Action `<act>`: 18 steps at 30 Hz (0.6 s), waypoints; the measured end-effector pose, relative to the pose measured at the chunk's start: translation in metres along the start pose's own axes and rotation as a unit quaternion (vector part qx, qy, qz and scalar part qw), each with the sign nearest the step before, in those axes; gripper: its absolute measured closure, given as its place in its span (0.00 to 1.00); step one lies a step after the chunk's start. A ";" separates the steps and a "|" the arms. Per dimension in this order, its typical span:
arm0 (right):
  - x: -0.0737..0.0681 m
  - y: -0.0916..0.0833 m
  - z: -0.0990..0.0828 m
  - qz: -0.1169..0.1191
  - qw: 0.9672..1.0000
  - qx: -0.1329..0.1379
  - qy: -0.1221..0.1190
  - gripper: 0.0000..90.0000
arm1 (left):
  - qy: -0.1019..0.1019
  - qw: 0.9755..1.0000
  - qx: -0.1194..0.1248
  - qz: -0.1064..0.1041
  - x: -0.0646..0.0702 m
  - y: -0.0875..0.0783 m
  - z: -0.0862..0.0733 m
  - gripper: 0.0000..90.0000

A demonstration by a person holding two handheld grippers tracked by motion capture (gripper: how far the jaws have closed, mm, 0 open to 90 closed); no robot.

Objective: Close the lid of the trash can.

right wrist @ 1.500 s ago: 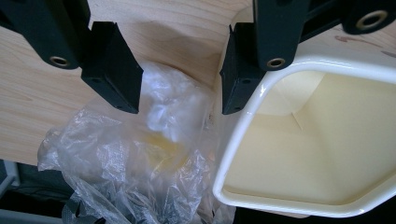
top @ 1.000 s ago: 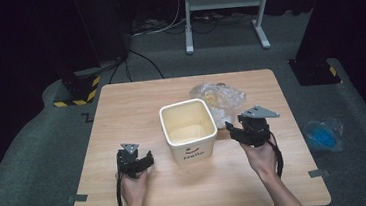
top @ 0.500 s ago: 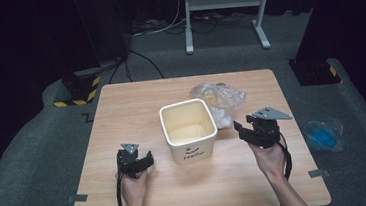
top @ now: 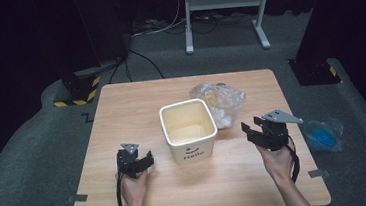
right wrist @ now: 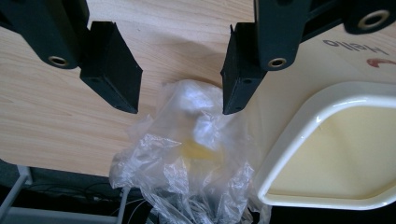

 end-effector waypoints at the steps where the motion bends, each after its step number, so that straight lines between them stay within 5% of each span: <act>1: 0.001 -0.001 -0.001 0.000 1.000 0.001 0.000 0.53 | 0.000 1.000 0.000 0.000 0.000 0.000 0.000 0.27; 18: 0.022 -0.011 -0.025 -0.009 1.000 0.003 0.018 0.53 | -0.001 1.000 0.000 -0.001 0.000 0.000 0.000 0.27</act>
Point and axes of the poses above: each handheld gripper's, and its own axes: y roughly forward along the jaws, z roughly out of its top, x roughly to its right, the point moved 3 cm from there along y, roughly forward along the jaws, and after that the axes turned 2 degrees about -x, right-handed, at the moved point
